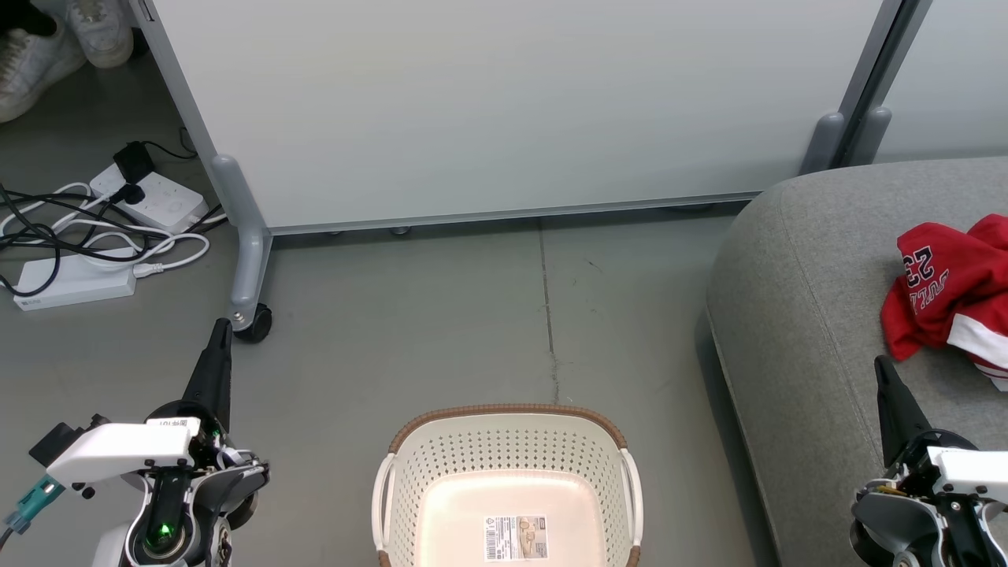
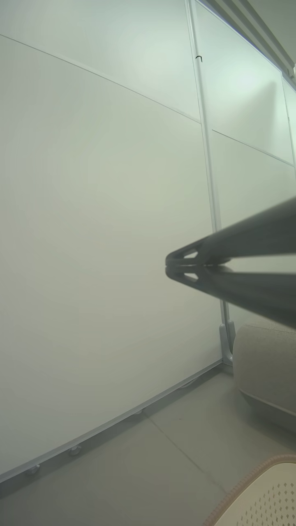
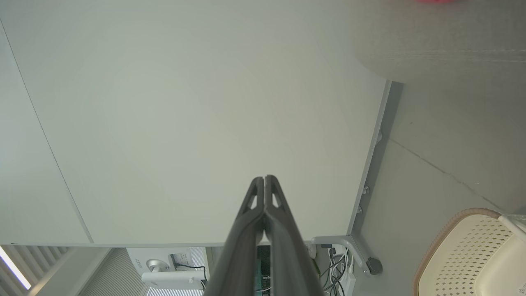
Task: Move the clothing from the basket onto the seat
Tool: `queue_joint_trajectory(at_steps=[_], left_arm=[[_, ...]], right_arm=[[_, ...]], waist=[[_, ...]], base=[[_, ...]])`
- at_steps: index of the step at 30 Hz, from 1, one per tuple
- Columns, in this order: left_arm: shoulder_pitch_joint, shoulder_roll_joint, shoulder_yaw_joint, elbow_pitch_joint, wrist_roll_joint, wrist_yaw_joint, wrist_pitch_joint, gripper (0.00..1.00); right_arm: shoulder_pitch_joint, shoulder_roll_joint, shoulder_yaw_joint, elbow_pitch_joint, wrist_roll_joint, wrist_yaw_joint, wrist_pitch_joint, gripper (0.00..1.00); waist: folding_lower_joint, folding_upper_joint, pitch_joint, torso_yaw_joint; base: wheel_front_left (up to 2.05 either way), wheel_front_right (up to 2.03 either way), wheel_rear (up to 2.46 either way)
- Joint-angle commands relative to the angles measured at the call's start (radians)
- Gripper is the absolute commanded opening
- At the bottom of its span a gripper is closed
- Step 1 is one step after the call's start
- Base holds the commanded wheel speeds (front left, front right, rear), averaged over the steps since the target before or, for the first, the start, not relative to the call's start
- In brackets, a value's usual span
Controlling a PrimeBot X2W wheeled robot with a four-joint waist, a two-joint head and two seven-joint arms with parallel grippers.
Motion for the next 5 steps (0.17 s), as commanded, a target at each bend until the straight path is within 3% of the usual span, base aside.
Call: queue_joint_trajectory(at_steps=[1,5], left_arm=[[-0.016,0.003,0.003,-0.001,0.0,-0.004,0.0,0.0],[-0.016,0.003,0.003,-0.001,0.0,-0.004,0.0,0.0]], right_arm=[[-0.01,-0.004,-0.001,0.001,-0.002,0.002,0.001,0.0],[-0.009,-0.004,-0.001,0.001,-0.002,0.002,0.001,0.0]], waist=[[0.0,0.0,0.0,0.0],[0.0,0.0,0.0,0.0]], base=[[0.0,0.0,0.0],[0.0,0.0,0.0]])
